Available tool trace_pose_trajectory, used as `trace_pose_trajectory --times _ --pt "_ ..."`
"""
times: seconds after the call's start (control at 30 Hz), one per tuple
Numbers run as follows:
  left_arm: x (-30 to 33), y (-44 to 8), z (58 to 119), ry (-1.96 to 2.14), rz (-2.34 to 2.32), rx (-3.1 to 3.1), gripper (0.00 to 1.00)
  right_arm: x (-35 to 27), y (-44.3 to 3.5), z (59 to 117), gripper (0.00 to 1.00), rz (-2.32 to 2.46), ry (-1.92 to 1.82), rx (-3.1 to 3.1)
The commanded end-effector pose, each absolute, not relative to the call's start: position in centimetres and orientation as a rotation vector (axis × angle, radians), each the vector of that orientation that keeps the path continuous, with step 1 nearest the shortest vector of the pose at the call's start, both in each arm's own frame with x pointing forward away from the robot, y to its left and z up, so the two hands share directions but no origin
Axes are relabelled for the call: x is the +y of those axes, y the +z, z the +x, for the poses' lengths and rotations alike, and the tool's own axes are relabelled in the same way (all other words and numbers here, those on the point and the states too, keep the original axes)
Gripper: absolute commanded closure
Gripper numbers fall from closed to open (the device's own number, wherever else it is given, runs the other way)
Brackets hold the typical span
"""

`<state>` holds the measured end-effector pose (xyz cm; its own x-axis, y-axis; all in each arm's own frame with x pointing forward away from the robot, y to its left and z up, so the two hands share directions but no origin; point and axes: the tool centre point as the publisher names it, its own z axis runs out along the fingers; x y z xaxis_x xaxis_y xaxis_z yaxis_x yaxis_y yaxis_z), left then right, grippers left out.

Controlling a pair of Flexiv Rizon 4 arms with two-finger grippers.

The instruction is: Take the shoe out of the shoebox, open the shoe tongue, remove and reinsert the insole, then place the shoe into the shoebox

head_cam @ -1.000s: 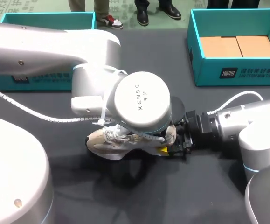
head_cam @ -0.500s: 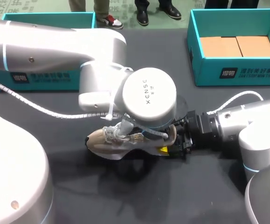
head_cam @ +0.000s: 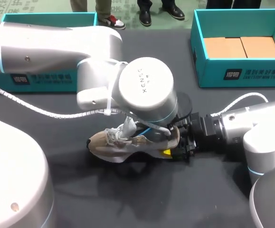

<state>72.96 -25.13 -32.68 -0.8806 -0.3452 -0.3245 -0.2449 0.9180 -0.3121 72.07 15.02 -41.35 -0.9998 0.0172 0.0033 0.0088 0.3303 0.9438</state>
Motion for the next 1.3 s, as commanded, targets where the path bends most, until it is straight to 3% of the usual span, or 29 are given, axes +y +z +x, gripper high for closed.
trace_pose_trajectory --times 0.03,1.3 --pt "-24.7 -31.9 73.4 -0.401 -0.426 2.750 1.00 15.2 -41.5 71.9 1.00 0.027 1.809 2.559" --pt "-30.8 -23.6 70.6 -0.901 -0.249 3.135 1.00 15.2 -41.5 71.9 1.00 0.027 1.809 2.559"
